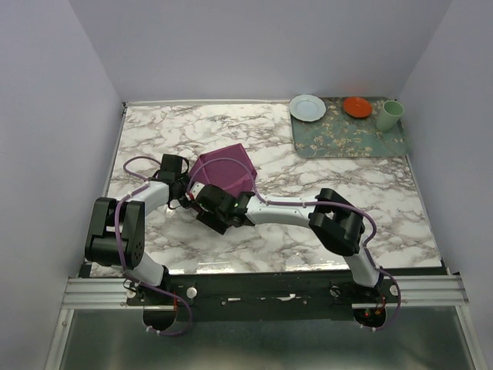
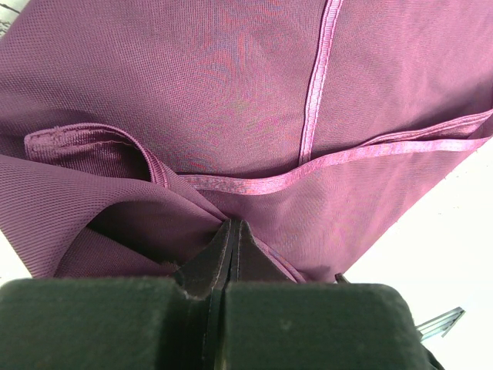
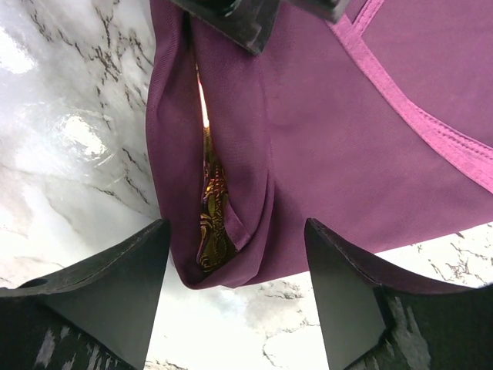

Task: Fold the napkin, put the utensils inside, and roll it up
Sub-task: Roll the napkin with the utensil

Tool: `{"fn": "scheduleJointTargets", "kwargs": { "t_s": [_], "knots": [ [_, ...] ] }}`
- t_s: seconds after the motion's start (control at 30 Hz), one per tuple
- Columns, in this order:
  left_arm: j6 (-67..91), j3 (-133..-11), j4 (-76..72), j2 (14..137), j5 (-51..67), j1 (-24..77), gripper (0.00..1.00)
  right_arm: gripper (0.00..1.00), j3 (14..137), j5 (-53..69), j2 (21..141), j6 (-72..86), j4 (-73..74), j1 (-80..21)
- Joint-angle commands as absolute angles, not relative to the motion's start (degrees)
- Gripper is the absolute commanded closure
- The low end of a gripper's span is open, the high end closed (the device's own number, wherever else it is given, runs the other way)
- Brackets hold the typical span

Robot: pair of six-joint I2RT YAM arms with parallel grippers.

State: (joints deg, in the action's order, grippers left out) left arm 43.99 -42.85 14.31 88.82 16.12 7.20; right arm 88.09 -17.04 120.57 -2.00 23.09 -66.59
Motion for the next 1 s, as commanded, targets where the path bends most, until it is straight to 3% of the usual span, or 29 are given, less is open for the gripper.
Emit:
{"fn": "scheduleJointTargets", "kwargs": {
  "t_s": [0.0,0.4,0.6,0.7,0.8,0.97],
  "knots": [
    [42.4,-40.8,19.6,91.7,10.8,6.9,1.00,0.21,86.8,-15.3,119.7,-2.5,21.6,-67.2],
    [42.3,-40.8,19.5,91.7,11.2,6.6,1.00,0.21,88.2,-13.4,123.2,-1.5,19.6,-67.9],
    [42.4,-40.8,19.5,91.7,11.3,6.5,1.00,0.30,88.9,-17.0,126.6,-0.9,19.7,-67.9],
    [42.4,-40.8,19.4,91.7,11.3,6.4,1.00,0.37,89.3,-20.2,128.4,-0.7,19.9,-67.9],
    [42.4,-40.7,19.2,91.9,12.0,6.1,1.00,0.58,89.6,-22.1,129.7,-0.8,20.0,-67.9],
    [42.2,-40.6,19.1,91.8,12.6,5.6,1.00,0.70,88.9,-20.8,129.9,-0.2,20.0,-67.9]
  ]
}}
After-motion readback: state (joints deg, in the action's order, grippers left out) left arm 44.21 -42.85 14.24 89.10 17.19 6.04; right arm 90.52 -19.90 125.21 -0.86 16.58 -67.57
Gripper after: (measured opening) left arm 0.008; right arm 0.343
